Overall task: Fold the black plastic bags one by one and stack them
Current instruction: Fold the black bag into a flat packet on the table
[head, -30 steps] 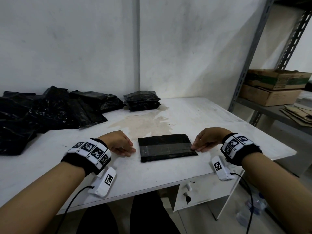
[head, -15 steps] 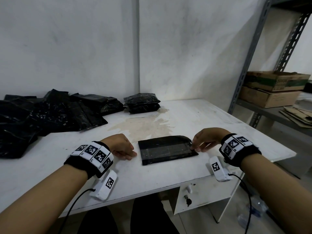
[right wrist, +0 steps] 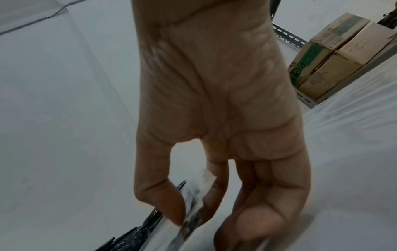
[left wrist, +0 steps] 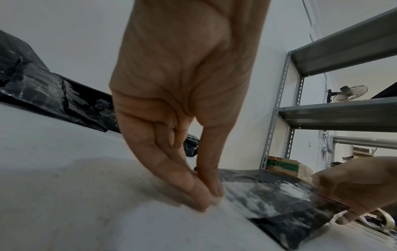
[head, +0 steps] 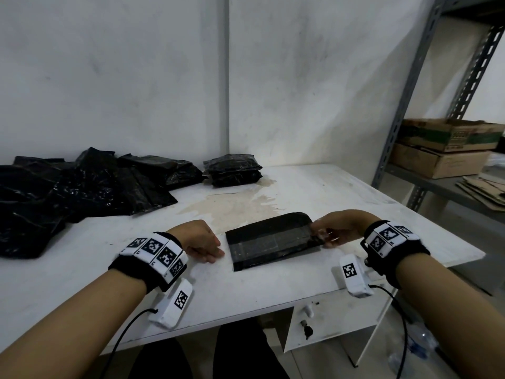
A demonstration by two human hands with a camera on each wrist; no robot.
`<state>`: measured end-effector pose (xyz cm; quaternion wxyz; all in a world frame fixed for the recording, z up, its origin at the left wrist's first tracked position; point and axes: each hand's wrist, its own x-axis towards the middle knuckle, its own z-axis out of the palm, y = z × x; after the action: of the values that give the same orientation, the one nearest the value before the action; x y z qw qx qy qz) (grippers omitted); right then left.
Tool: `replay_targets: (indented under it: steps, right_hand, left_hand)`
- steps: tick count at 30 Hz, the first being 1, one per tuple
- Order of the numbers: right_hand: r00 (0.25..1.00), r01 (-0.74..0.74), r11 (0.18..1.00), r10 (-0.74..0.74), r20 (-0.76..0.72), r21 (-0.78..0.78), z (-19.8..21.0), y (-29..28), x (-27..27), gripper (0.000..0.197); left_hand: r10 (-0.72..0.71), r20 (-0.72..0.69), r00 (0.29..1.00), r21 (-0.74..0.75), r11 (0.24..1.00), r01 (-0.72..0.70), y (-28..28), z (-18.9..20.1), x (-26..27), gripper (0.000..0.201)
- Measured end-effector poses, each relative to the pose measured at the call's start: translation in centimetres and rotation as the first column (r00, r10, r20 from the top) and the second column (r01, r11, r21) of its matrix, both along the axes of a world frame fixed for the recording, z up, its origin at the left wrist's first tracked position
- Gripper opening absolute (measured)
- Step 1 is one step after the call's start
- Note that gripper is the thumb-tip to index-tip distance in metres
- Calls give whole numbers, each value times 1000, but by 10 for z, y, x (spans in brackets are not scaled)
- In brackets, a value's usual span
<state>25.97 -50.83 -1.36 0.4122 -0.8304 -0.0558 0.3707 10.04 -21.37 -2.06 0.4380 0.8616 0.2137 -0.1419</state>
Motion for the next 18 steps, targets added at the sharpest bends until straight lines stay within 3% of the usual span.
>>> replay_targets:
  steps: [3,6,8,10,13,16,18]
  right_hand:
    - [998,14,1000,-13,-65,26,2,2,0,12]
    - [1000,14,1000,-14,-14,3,1,5,-1,39]
    - [999,-16,1000,14,52,20,-3,8,-4,47]
    - [999,-29,994,24,44,106,-6,13,-7,45]
    - [997,20,931,8,-75,364,-7,19,-11,36]
    - [999,-9,876,28,-33,483,-3,26,-13,21]
    - [1000,-21,851,27,-4,524,-1,30,-13,25]
  left_hand:
    - [3,0,1000,10,1000,-3,1,-1,0,32]
    - [4,-1,1000,10,1000,-4,1,-1,0,31]
    - [3,4,1000,12,1000,-3,2,-2,0,34]
    - [6,17,1000,10,1000,-7,5,-3,0,35]
    - [31,45,998,-23,999,-30,9,-1,-2,31]
    - [92,90,992,-106,991,-82,16,2,-5,23]
    - [137,149,979,-147,982,-115,21,4,-6,19]
